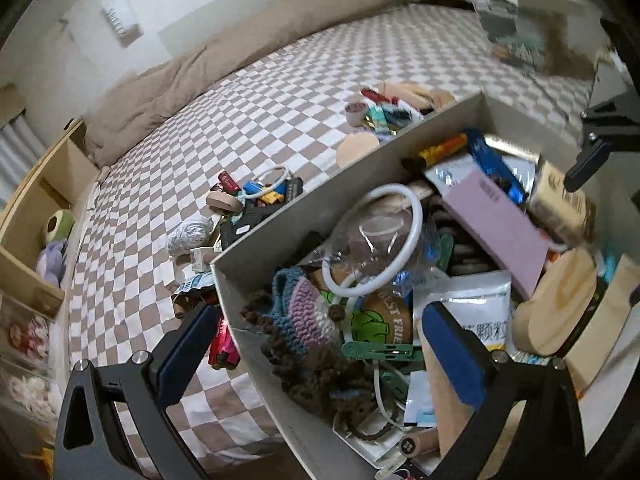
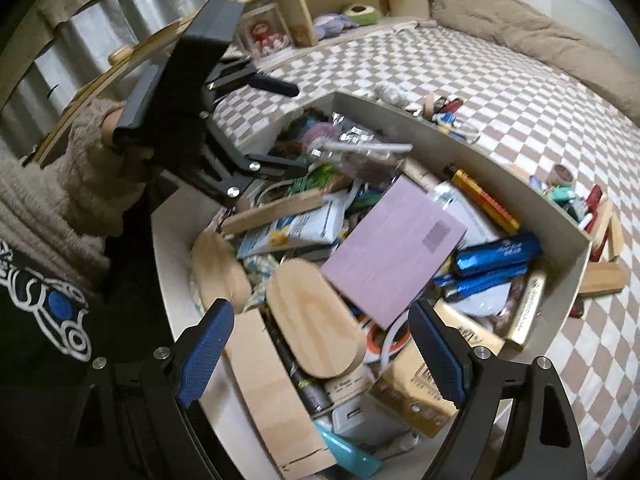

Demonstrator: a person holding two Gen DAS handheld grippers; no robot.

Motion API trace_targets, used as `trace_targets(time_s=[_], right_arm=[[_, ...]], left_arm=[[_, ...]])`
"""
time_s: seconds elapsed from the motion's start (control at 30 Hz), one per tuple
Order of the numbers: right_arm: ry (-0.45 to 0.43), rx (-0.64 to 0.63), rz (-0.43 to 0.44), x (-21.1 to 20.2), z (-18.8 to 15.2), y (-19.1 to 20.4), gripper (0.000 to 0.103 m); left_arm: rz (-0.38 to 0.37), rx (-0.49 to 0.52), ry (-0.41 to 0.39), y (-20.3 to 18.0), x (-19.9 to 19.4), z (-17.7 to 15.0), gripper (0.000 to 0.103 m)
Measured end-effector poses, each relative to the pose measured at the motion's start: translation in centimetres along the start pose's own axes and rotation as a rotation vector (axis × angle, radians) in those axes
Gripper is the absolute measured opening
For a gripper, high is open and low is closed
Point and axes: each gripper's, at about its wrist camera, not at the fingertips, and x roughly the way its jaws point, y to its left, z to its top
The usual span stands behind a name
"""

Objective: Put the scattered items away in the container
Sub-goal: 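Pull both open tools back up from the box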

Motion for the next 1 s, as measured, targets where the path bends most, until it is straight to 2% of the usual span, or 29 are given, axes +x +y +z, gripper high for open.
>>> trace_targets(time_s=[0.03, 0.07, 0.33, 0.57, 0.77, 1.0], right_arm=[[-0.014, -0.001, -0.012, -0.1, 0.2, 0.1, 0.102], [-0.031, -0.003, -0.028, -0.2, 0.4, 0.2, 0.103], [-0.177, 0.034, -0.171, -1.5, 2.4, 0.7, 0.103], [-0.308, 0.077, -0.329, -3.3, 3.5, 1.0, 0.103], [-0.392, 0.120, -0.434, -4.9, 3.7, 1.5, 0.103], [-0.470, 0.208, -0.508, -6.9, 3.2, 2.1, 0.103]], left_arm=[[0.001, -0.014, -0.014, 0.2, -0.3, 0.1, 0.103], [0.003, -0.035, -0.032, 0.5, -0.6, 0.2, 0.103], [-0.034, -0.225, -0.150, 2.9, -3.5, 0.3, 0.103], [-0.017, -0.348, -0.255, 4.3, -6.2, -0.3, 0.103], [0.025, -0.407, -0.333, 4.7, -8.3, -1.1, 0.103], [0.047, -0.437, -0.392, 4.6, -10.2, -1.8, 0.103]])
